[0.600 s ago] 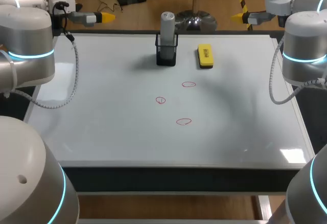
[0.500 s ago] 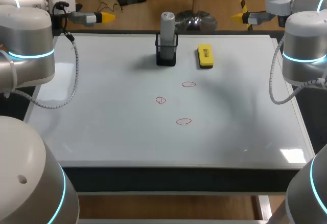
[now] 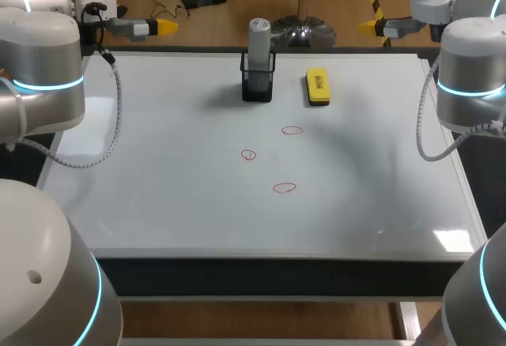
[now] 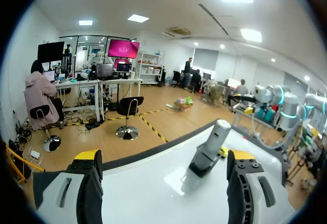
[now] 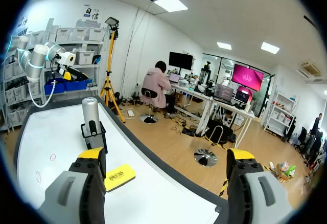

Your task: Pick up the inspection probe, press it on each red-marked spot on the whiteboard one by one, put down the probe, pick up the eraser, and wipe off all the red marks.

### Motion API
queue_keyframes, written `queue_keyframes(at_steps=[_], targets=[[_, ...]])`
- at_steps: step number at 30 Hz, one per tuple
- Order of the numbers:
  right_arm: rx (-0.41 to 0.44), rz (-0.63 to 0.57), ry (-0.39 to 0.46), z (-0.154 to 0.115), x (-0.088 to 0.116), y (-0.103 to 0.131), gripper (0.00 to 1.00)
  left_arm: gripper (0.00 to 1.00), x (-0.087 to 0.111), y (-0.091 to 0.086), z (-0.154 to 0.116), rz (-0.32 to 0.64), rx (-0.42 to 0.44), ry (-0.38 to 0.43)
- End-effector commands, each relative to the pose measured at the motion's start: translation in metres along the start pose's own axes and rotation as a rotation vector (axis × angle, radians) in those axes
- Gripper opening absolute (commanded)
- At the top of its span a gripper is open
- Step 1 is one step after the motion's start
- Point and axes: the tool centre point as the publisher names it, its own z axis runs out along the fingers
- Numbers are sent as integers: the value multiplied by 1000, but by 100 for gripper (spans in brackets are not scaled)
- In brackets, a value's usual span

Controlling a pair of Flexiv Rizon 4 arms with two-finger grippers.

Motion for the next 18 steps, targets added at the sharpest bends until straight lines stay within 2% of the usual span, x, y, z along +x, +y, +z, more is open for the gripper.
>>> queue_keyframes(at_steps=[1, 6, 12, 16, 18], targets=[[0, 0, 1, 0, 0, 0, 100, 100, 0, 0, 0, -1, 1, 0], [0, 0, 1, 0, 0, 0, 100, 100, 10, -3, 1, 59, 6, 50], [0, 0, 1, 0, 0, 0, 100, 100, 26, -5, 9, 135, 22, 212], [0, 0, 1, 0, 0, 0, 100, 100, 37, -7, 18, 171, 16, 292], [0, 0, 1, 0, 0, 0, 100, 100, 48, -11, 27, 195, 15, 353]])
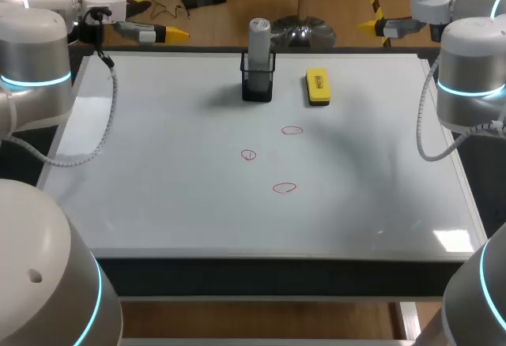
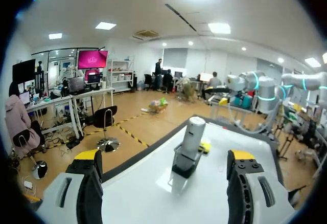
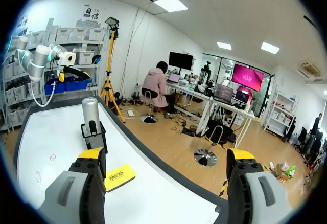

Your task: Pick up the inspection probe, press it on each red-marked spot on the whiteboard one by one, put down the probe, pick up the eraser, and wipe off all the red marks.

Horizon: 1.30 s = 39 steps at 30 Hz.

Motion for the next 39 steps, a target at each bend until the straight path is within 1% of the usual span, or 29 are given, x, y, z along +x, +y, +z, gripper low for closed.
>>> queue_keyframes(at_steps=[1, 5, 9, 18, 20, 21, 25, 27, 29, 33, 39], targets=[[0, 0, 1, 0, 0, 0, 100, 100, -1, -6, 16, 27, -6, 117], [0, 0, 1, 0, 0, 0, 100, 100, 9, -10, 33, 54, 2, 196], [0, 0, 1, 0, 0, 0, 100, 100, 20, -11, 49, 70, 8, 255], [0, 0, 1, 0, 0, 0, 100, 100, 40, -5, 78, 54, 39, 342], [0, 0, 1, 0, 0, 0, 100, 100, 44, -6, 83, 59, 37, 353], [0, 0, 1, 0, 0, 0, 100, 100, 47, -6, 87, 74, 23, 356], [0, 0, 1, 0, 0, 0, 100, 100, 52, -4, 96, 76, 37, 375], [0, 0, 1, 0, 0, 0, 100, 100, 58, -8, 104, 83, 39, 387], [0, 0, 1, 0, 0, 0, 100, 100, 55, -4, 110, 90, 42, 395], [0, 0, 1, 0, 0, 0, 100, 100, 57, -2, 122, 101, 50, 408], [0, 0, 1, 0, 0, 0, 100, 100, 72, 3, 143, 102, 64, 433]])
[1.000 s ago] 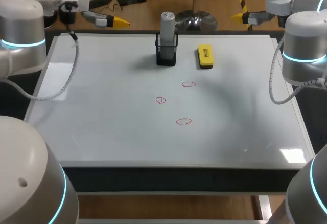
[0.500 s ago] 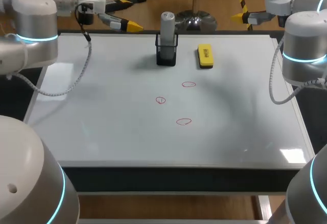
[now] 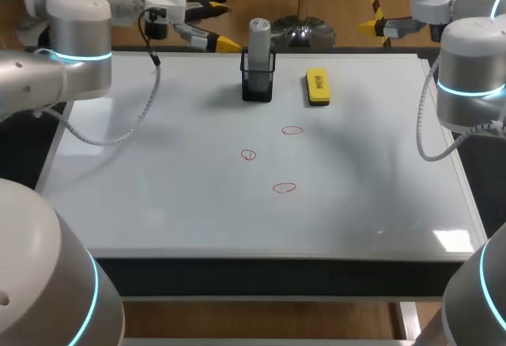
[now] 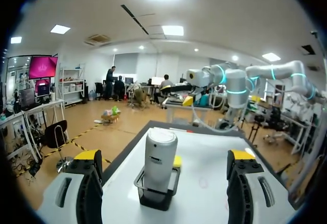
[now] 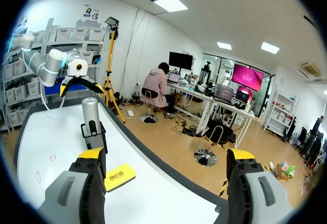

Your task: Pick up the inspection probe, press it on each red-marked spot on the whiteboard one by one, put down the probe, pick up the eraser, and wipe off all the red marks.

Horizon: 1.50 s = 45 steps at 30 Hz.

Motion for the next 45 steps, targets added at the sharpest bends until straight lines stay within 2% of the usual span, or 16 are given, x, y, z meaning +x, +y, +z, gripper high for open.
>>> queue_keyframes(at_steps=[1, 13, 19, 41, 43, 44, 45], targets=[[0, 0, 1, 0, 0, 0, 100, 100, -4, 6, 20, 0, 15, 17], [0, 0, 1, 0, 0, 0, 100, 100, -9, 15, 58, 4, 31, 5], [0, 0, 1, 0, 0, 0, 100, 100, -13, 20, 68, 7, 39, 8], [0, 0, 1, 0, 0, 0, 100, 100, -23, 31, 77, 9, 50, 29], [0, 0, 1, 0, 0, 0, 100, 94, -24, 31, 77, 9, 51, 33], [0, 0, 1, 0, 0, 0, 100, 82, -24, 31, 77, 10, 52, 34], [0, 0, 1, 0, 0, 0, 100, 59, -24, 31, 78, 10, 52, 36]])
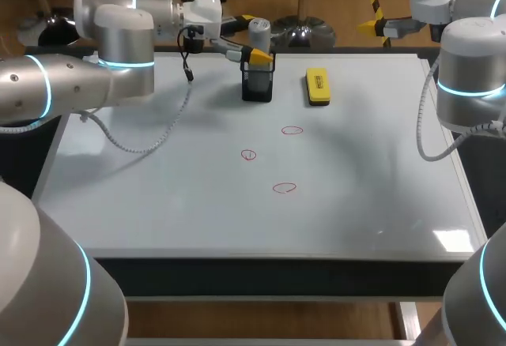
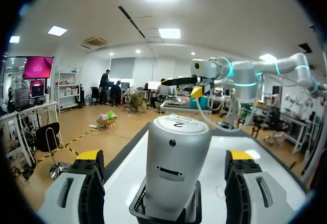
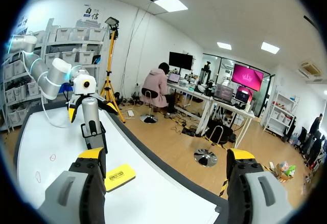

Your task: Pick up the inspection probe, press it on each red-marked spot on the whiteboard one by one, put down the probe, pick up the eraser, and wipe off all the red marks.

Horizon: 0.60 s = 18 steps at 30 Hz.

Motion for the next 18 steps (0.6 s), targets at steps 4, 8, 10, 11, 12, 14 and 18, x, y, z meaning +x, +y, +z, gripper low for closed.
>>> queue_keyframes(at_steps=[4, 8, 10, 11, 12, 14, 18], targets=[[0, 0, 1, 0, 0, 0, 100, 0, -6, 2, 2, 6, 2, 25], [0, 0, 1, 0, 0, 0, 100, 0, -2, 1, 0, 18, -3, 40], [0, 0, 1, 0, 0, 0, 100, 0, 0, 0, 0, 23, -6, 43], [0, 0, 1, 0, 0, 0, 100, 0, 0, -2, 0, 25, -6, 44], [0, 0, 1, 0, 0, 0, 100, 0, 1, -3, 0, 27, -5, 43], [0, 0, 1, 0, 0, 0, 100, 0, 1, -7, -1, 34, -1, 38], [0, 0, 1, 0, 0, 0, 100, 0, 4, -17, -5, 45, 5, 27]])
